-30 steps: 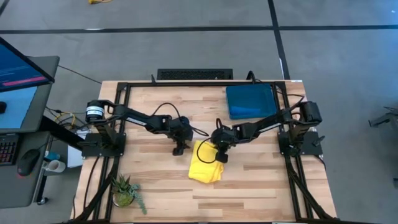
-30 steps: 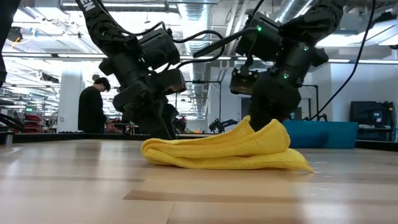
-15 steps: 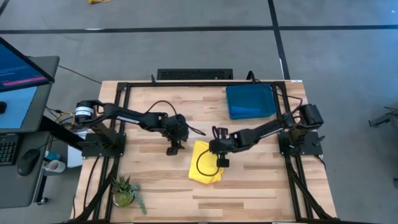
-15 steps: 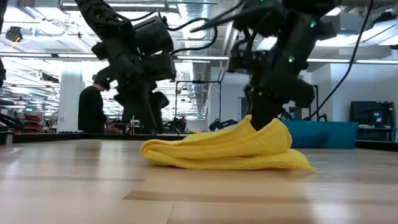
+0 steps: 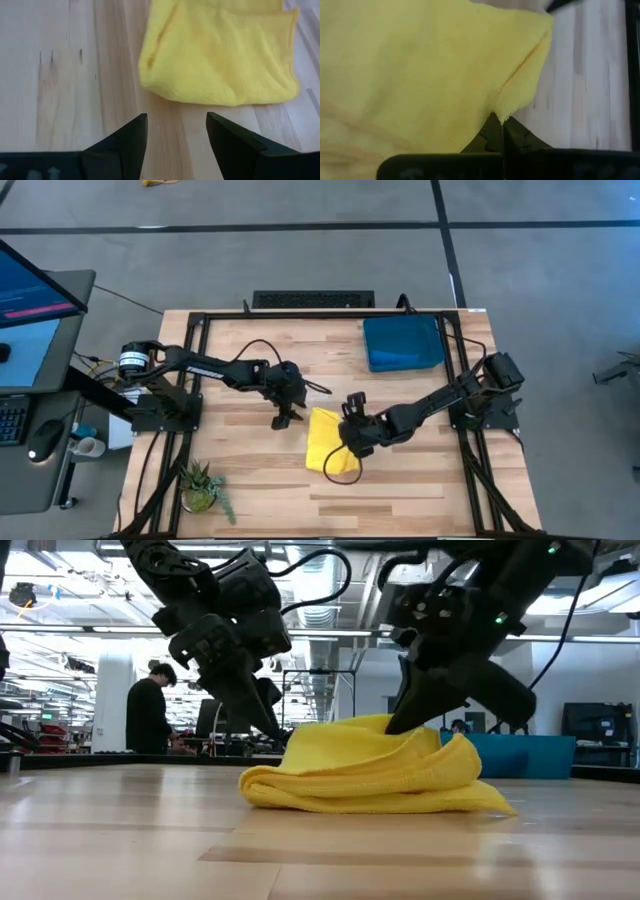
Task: Roll microfiber towels into tight, uniform cylinder then place into a basket
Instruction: Roll the yellow microfiber cloth
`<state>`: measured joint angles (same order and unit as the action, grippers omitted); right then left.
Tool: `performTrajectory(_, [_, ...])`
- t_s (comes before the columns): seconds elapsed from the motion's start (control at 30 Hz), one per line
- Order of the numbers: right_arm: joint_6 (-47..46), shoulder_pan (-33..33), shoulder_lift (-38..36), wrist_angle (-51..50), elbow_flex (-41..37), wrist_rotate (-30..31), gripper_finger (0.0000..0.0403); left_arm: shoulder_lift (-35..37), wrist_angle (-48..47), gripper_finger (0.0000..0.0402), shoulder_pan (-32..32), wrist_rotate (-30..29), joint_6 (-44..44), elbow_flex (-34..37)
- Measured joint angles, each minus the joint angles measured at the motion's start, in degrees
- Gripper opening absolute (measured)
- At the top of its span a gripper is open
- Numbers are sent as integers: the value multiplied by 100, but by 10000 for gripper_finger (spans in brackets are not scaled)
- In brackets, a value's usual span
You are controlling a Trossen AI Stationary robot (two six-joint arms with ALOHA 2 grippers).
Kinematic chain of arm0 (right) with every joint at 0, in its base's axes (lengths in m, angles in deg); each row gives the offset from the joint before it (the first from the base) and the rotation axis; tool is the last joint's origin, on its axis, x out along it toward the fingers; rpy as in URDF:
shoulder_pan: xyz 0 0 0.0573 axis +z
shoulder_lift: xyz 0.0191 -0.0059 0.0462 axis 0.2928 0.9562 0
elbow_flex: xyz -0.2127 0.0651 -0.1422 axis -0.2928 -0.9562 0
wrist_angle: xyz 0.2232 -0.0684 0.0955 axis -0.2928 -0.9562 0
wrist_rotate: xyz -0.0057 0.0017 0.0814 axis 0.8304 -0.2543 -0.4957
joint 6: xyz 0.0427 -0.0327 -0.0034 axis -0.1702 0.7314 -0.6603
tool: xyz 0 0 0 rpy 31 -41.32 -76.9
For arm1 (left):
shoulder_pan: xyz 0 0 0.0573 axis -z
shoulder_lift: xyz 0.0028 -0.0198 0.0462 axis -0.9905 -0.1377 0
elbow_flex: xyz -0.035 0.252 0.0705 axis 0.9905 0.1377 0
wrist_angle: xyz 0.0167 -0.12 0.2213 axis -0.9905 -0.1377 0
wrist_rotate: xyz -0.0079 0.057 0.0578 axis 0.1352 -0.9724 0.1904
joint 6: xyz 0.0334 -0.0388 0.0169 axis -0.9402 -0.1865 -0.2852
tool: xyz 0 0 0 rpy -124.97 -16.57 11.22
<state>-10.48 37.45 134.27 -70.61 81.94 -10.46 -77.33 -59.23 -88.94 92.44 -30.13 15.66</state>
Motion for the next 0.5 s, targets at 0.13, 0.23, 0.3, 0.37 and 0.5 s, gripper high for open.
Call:
performTrajectory(0.13, [280,79,0,26,0,26,5,-4,351,195,-111,163,153,-2])
performTrajectory(0.23, [492,87,0,20,0,200,10,-4,483,195,-262,436,346,-2])
performTrajectory(0.3, [652,85,-4,22,0,375,11,-7,641,195,-333,450,503,-2])
performTrajectory(0.37, [774,80,-4,44,0,429,9,-7,855,195,-372,456,640,-2])
performTrajectory(0.5, [831,-16,-4,77,0,440,5,-7,1037,195,-376,589,741,-2])
